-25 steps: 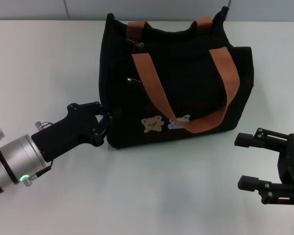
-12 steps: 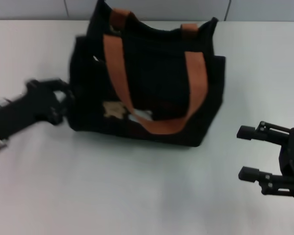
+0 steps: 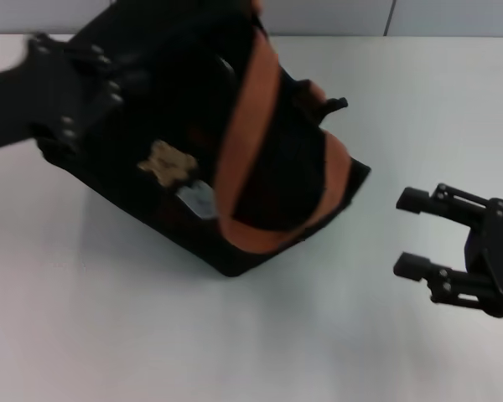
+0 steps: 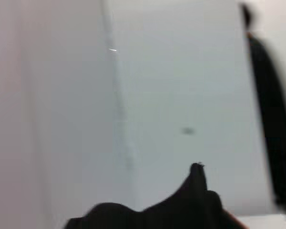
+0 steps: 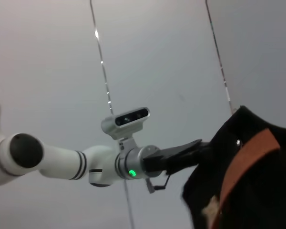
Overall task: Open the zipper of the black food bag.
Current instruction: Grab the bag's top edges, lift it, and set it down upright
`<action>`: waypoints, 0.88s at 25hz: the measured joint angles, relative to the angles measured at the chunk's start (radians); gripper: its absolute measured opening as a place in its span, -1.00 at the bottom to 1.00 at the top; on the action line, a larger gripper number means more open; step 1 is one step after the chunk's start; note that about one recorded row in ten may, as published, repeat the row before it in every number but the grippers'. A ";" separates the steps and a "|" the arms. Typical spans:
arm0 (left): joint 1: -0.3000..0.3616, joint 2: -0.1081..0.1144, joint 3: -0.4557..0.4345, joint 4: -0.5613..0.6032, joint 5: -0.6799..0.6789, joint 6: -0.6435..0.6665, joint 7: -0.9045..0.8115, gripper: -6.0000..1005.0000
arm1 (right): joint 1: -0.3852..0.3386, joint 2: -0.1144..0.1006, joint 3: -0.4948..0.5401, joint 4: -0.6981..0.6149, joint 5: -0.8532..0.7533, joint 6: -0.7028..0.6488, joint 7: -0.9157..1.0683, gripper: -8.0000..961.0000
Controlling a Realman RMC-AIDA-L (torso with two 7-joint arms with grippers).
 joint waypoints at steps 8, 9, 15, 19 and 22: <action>0.008 -0.003 0.262 0.004 -0.081 -0.085 0.018 -0.80 | 0.009 0.006 0.106 0.174 0.183 0.205 -0.084 0.62; 0.008 -0.003 0.272 0.004 -0.084 -0.094 0.018 -0.80 | 0.013 0.007 0.111 0.205 0.225 0.244 -0.106 0.62; 0.005 -0.003 0.297 0.005 -0.091 -0.113 0.028 -0.80 | 0.126 0.008 0.101 0.305 0.310 0.539 -0.162 0.62; 0.008 -0.003 0.299 0.005 -0.106 -0.115 0.033 -0.81 | 0.171 0.009 0.089 0.320 0.306 0.626 -0.163 0.62; 0.009 -0.003 0.298 0.006 -0.109 -0.116 0.034 -0.81 | 0.203 0.009 0.034 0.324 0.305 0.660 -0.160 0.62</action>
